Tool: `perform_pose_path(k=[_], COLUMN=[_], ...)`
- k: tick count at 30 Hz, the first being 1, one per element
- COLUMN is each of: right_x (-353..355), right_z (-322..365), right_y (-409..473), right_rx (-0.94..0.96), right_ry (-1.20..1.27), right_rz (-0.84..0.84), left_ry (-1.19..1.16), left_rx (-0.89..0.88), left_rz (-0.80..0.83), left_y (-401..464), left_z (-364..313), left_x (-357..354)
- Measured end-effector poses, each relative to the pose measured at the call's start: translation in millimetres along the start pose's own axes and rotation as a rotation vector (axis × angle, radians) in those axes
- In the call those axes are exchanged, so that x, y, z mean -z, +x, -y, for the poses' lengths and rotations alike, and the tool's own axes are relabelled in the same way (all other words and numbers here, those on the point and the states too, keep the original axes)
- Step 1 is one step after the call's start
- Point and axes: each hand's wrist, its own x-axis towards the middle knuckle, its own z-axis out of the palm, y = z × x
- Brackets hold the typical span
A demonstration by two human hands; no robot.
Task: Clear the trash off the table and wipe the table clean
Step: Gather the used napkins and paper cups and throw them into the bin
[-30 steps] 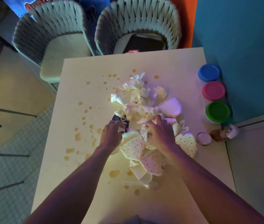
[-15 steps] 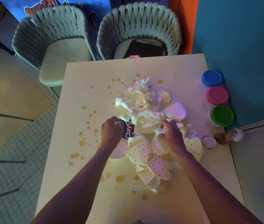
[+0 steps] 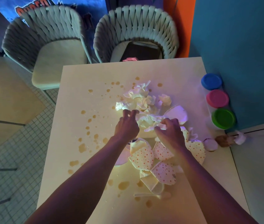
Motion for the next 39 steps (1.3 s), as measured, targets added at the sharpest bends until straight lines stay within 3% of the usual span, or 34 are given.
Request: perform_pose_path(k=[6,10,14,23,30,34,39], right_x=[-13.5,-25.1,-32.0,-20.3,-12.5,-4.7,0.9], right_z=[0.8,0.3,-5.7,-11.4,-6.3,-6.0,-9.2], right_y=[19.1,27.5,31.3,26.9,13.6,3.6,-4.2], right_rx=[0.103,0.126,0.097,0.092,0.061,0.011,-0.125], right_ry=[-0.255,-0.408,-0.409,-0.286,-0.033,0.119,0.284], right_rz=[0.022,0.031,0.05,0.023,-0.045,-0.071,-0.041], left_ry=[0.182,0.184,0.146,-0.046,-0.307,-0.335,-0.303], left_rx=[0.019,0.009,-0.014,0.004,0.142,0.109,0.279], left_rz=[0.056,0.019,0.016,-0.044,-0.1,-0.086,-0.12], left_y=[17.2,19.1,18.6,-0.4,-20.5,-30.4,-26.4], left_z=[-4.9,-1.3,5.0,15.2,27.4,37.9,47.1], left_x=[-24.6,-28.7,-27.5,-10.9,7.0,15.6,21.3])
